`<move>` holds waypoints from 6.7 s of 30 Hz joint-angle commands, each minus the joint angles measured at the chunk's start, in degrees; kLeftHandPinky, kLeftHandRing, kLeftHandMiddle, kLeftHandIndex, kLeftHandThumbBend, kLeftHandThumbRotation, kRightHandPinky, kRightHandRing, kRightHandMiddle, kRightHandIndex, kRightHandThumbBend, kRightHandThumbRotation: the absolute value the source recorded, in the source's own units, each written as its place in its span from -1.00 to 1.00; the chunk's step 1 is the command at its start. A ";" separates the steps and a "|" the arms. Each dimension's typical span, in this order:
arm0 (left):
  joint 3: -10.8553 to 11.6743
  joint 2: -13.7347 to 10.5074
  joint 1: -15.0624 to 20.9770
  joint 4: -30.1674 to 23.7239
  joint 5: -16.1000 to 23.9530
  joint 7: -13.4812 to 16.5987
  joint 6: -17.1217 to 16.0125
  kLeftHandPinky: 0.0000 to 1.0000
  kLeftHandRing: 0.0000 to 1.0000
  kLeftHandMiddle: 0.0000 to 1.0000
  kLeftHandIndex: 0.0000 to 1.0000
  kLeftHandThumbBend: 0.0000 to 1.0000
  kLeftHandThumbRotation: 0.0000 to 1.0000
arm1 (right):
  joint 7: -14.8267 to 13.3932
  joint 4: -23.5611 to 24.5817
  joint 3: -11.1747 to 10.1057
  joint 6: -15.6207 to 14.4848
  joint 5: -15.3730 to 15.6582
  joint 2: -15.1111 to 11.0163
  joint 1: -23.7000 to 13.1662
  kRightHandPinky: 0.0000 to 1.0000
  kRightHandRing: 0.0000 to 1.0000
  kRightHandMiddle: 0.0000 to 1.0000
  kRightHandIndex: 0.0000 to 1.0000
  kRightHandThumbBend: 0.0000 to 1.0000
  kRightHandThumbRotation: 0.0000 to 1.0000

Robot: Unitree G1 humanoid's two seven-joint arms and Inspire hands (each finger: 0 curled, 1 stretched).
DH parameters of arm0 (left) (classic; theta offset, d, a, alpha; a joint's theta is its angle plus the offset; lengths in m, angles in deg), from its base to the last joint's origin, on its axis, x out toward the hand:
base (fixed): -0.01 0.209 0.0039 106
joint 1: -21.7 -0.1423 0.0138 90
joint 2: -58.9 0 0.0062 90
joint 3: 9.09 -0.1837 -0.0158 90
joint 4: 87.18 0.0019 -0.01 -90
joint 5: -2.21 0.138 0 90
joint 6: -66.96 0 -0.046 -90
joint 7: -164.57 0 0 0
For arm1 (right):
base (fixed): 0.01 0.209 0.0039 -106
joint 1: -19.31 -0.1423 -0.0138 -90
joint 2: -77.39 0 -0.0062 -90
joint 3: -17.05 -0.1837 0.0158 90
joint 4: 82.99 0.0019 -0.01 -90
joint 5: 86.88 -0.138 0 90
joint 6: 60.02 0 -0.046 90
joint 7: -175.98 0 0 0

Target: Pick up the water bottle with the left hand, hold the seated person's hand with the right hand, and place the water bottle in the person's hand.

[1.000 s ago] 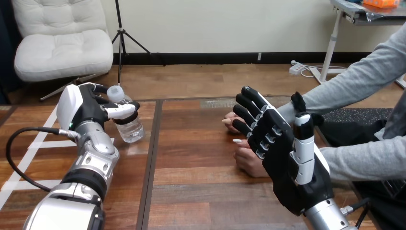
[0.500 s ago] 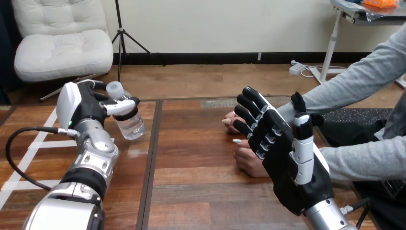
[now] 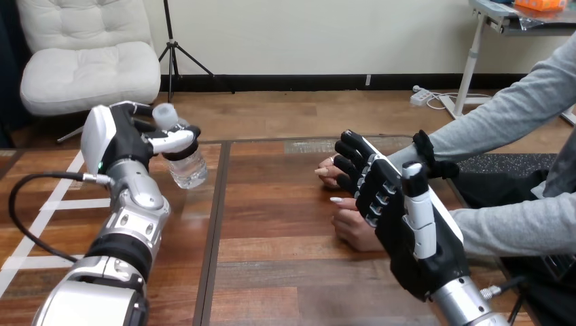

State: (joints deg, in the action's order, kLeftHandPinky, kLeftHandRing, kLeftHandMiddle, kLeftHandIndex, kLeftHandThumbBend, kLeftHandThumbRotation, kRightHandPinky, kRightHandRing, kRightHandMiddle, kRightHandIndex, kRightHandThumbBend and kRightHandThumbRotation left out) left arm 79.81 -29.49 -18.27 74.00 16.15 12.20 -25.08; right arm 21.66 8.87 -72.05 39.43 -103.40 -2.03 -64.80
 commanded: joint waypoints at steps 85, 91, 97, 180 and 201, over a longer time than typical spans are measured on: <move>-0.37 -1.90 -4.21 -30.52 3.14 -6.54 11.94 -0.63 -0.46 -0.32 -0.16 0.28 -1.00 | -15.67 -32.07 -1.09 27.57 34.16 -20.32 -26.44 0.46 0.66 0.75 0.77 1.00 0.75; -0.72 -2.32 -4.66 -32.98 3.68 -8.89 15.22 -0.57 -0.38 -0.23 -0.08 0.27 -1.00 | -18.20 -35.68 -0.06 28.53 37.75 -22.34 -29.05 0.43 0.63 0.73 0.74 1.00 0.68; -1.18 -2.76 -4.99 -35.31 4.32 -11.22 18.52 -0.52 -0.32 -0.17 -0.03 0.26 -1.00 | -20.79 -39.88 1.32 30.52 41.23 -24.06 -31.82 0.38 0.61 0.71 0.73 1.00 0.65; -4.76 -9.48 -0.46 -37.15 8.14 -30.11 27.52 -0.50 -0.39 -0.27 -0.16 0.37 -1.00 | -22.99 -58.03 15.57 29.17 54.06 -29.94 -45.95 0.52 0.67 0.69 0.68 1.00 0.13; -5.15 -9.59 -0.97 -37.58 8.56 -30.15 27.55 -0.49 -0.36 -0.23 -0.17 0.34 -1.00 | -23.80 -62.64 20.70 28.68 58.53 -32.13 -49.89 0.50 0.66 0.68 0.67 1.00 -0.05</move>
State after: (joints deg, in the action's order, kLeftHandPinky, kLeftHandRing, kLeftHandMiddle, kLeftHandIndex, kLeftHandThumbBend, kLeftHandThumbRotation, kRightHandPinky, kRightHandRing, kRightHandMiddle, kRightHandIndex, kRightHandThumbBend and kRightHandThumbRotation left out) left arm 74.92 -37.34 -25.07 40.01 23.63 -18.36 3.11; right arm -0.67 -52.98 -51.83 67.98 -45.29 -32.51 -107.89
